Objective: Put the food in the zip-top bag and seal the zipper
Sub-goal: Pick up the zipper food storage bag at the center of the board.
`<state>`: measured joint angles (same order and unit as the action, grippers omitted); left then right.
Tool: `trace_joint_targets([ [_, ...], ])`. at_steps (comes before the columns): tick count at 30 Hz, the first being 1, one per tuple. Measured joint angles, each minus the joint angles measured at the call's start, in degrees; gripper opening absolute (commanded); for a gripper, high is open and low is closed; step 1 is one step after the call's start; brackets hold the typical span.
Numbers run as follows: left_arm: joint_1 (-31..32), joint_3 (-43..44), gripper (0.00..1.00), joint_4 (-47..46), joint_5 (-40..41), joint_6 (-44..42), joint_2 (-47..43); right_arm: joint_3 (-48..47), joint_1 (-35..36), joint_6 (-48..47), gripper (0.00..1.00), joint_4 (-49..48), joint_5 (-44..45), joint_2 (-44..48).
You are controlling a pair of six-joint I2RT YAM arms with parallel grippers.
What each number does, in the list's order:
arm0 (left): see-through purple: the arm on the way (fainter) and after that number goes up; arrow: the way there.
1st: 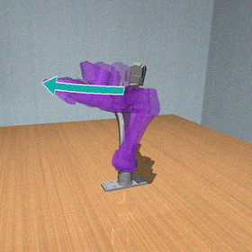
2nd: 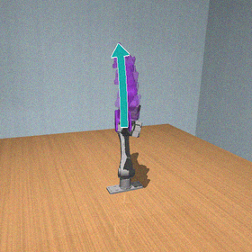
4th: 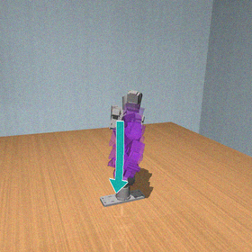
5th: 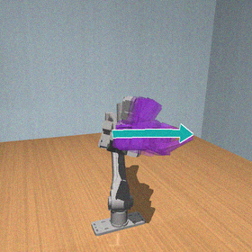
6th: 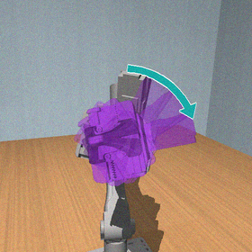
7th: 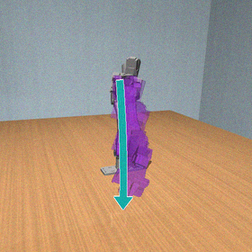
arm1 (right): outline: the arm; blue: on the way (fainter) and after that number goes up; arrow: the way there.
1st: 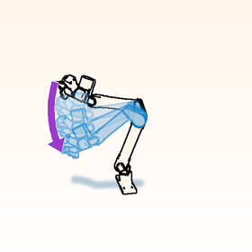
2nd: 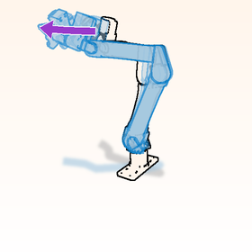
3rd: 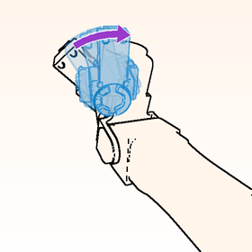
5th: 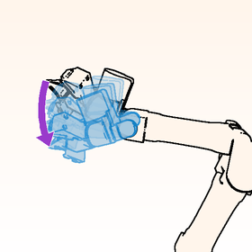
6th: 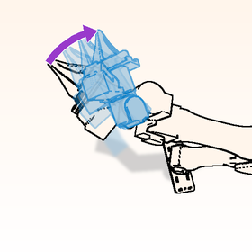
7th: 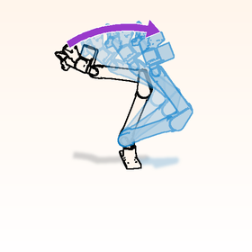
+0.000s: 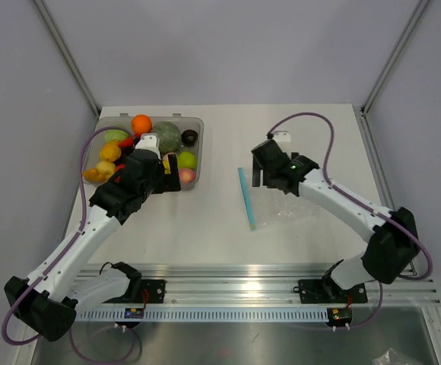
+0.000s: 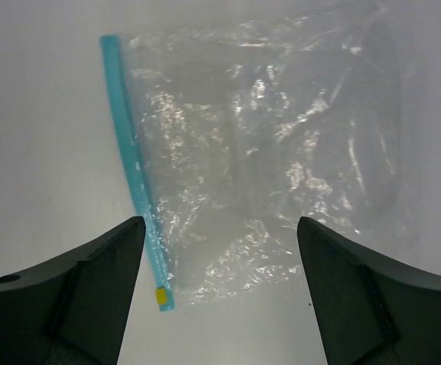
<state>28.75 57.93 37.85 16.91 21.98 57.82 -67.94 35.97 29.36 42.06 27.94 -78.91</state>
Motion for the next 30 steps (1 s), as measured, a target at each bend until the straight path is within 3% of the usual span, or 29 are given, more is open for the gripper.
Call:
trace_joint_targets([
  [2,-0.5,0.0,0.99,0.1,0.0,0.9,0.2,-3.3,3.9,-0.5,0.77,-0.6,-0.1,-6.8],
  [4,-1.4,0.0,0.99,0.3,0.0,1.6,0.3,-5.8,6.7,-0.9,0.74,-0.8,-0.3,-13.1],
  [11,-3.2,0.0,0.99,1.6,-0.2,2.7,0.3,-10.7,11.0,-2.9,0.75,-0.7,-0.7,-28.9],
  [13,-3.2,0.0,0.99,1.7,-0.4,2.9,0.3,-12.5,11.6,-3.6,0.71,-0.7,-0.6,-32.0],
  [18,-3.2,0.0,0.99,1.8,-0.8,3.4,0.1,-15.4,11.7,-4.4,0.52,-0.8,0.9,-36.4],
  [24,-3.2,-0.3,0.99,2.0,-1.2,3.4,0.0,-15.7,11.7,-4.6,0.46,-0.9,2.5,-37.4],
  [28,-3.2,-0.4,0.99,2.0,-1.7,3.4,0.0,-15.7,11.7,-4.3,0.33,-0.9,3.1,-37.4],
  [30,-3.2,-0.4,0.99,2.0,-1.9,3.4,0.0,-15.7,11.7,-4.1,0.21,-1.0,3.1,-37.4],
])
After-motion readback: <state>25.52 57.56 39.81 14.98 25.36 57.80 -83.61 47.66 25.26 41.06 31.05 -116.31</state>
